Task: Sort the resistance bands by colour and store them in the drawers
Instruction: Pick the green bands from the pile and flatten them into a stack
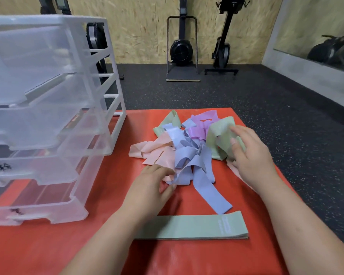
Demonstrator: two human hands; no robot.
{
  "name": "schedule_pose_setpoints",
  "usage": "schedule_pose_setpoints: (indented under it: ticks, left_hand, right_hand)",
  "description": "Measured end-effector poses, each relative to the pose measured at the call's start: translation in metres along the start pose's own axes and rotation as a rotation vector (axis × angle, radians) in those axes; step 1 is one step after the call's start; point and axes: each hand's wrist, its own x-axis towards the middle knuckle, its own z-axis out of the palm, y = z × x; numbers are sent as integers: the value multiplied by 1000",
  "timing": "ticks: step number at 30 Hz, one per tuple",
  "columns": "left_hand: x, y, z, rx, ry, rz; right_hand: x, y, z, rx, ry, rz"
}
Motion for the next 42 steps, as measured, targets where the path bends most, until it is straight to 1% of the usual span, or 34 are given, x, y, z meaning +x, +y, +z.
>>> schedule_pose_setpoints:
  ticks: [3,5,7,9,10,12,15,18,22,25,27,29,31,33,36,40,42]
  left_hand:
    - [-5,5,-5,12,11,5]
    - [-9,8,-8,10,7,-1]
    - [-13,11,-12,7,8,0]
    - [-16,13,-14,6,14,2]
    - [-17,15,-15,4,15,-1]
    - [-20,18,-15,-5,2,-10]
    - [-22,25,-14,-24,-28,-9]
    - [-22,33,-9,-74,-38,2]
    - [-18,45,-1,-187,-30,13]
    - [-12,55,3,-281,1,4]
    - [-7,60,4,-357,18,-37]
    - [-2,65,4,-460,6,-89]
    - [2,68,3,-530,-27,-97]
    - [6,69,4,-552,-45,-74]
    - [9,67,7,-554,-49,-86]
    - [9,69,8,-605,14,-115]
    - [10,69,7,-617,24,-103]
  right_hand:
    - [-14,-5,-10,19,-37,41]
    - [-21,-10,-18,64,51,8]
    - [-27,-21,-31,218,157,7]
    - [-33,-27,-40,460,192,101]
    - [-35,-24,-39,492,194,139]
    - [-41,-14,-34,472,151,212]
    - [-50,-8,-28,637,92,299]
    - [-52,-18,-28,766,70,284]
    - [-49,-33,-29,911,47,215]
    - [-47,-39,-24,922,-4,193]
    - [-46,-43,-20,928,-37,196]
    - [-46,-48,-17,939,-70,183]
    - [-44,-53,-15,974,-106,156]
    - [-42,-55,-13,1012,-138,137]
    - [-40,-54,-10,997,-147,134]
    - [-42,-51,-9,957,-224,134]
    - [-44,-51,-6,939,-267,124]
